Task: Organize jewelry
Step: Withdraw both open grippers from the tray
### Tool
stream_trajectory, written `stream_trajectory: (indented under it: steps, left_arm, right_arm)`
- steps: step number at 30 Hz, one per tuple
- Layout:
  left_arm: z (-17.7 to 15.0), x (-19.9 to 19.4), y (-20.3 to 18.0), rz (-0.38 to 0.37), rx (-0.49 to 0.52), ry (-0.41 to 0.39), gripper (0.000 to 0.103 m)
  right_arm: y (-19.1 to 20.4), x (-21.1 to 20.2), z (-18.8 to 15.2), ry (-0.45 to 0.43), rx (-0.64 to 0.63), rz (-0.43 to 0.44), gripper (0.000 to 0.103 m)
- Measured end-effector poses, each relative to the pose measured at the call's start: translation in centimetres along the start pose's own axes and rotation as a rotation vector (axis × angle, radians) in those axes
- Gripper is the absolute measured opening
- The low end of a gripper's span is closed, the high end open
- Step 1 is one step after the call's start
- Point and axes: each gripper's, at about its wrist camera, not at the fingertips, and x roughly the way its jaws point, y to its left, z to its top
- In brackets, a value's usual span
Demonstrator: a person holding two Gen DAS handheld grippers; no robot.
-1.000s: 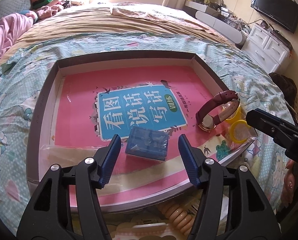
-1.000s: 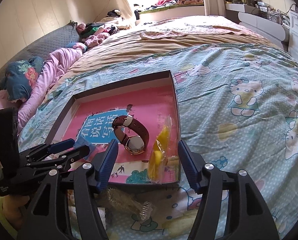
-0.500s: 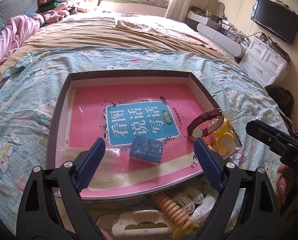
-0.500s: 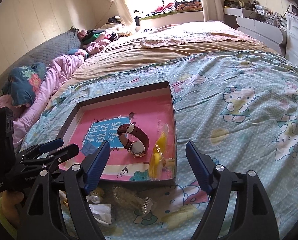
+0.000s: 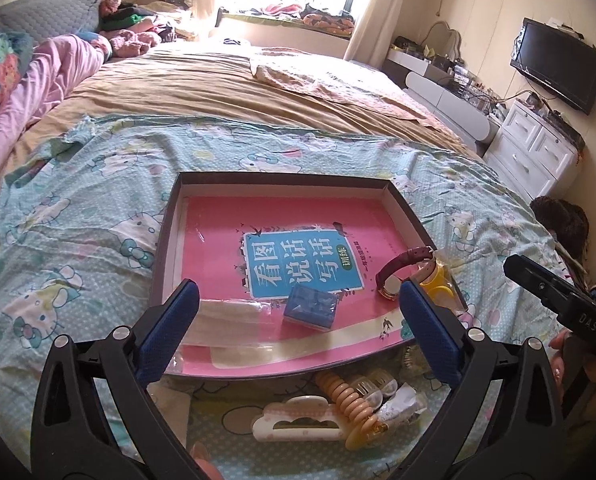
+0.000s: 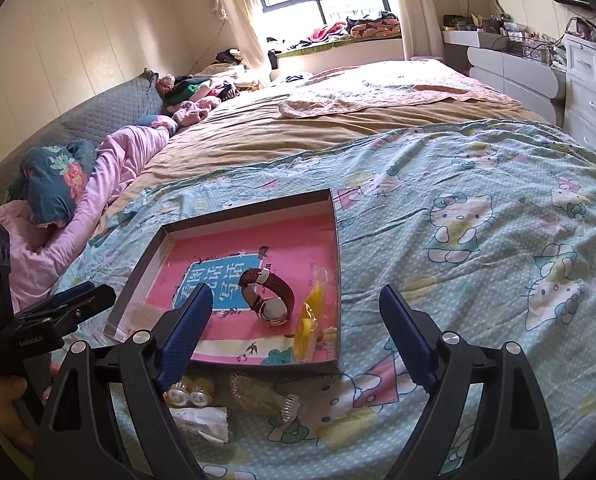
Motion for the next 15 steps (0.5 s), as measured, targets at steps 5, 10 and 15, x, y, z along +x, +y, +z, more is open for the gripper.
stream_trajectory:
  steps: [5, 10, 15]
  left_arm:
    - [0.3, -2.3, 0.5, 0.012, -0.015, -0.047, 0.093]
    - [0.4, -4.3, 1.0, 0.024, -0.036, -0.085, 0.093]
    - [0.3, -5.9, 1.2, 0.035, -0.044, -0.113, 0.093]
  right_arm:
    - [0.1, -1.3, 0.3, -0.028, -0.009, 0.004, 0.085]
    - [0.4, -2.6, 0.6, -0.051, -0.023, 0.016, 0.085]
    - [0.9, -3.8, 0.5, -0.069, -0.042, 0.032, 0.085]
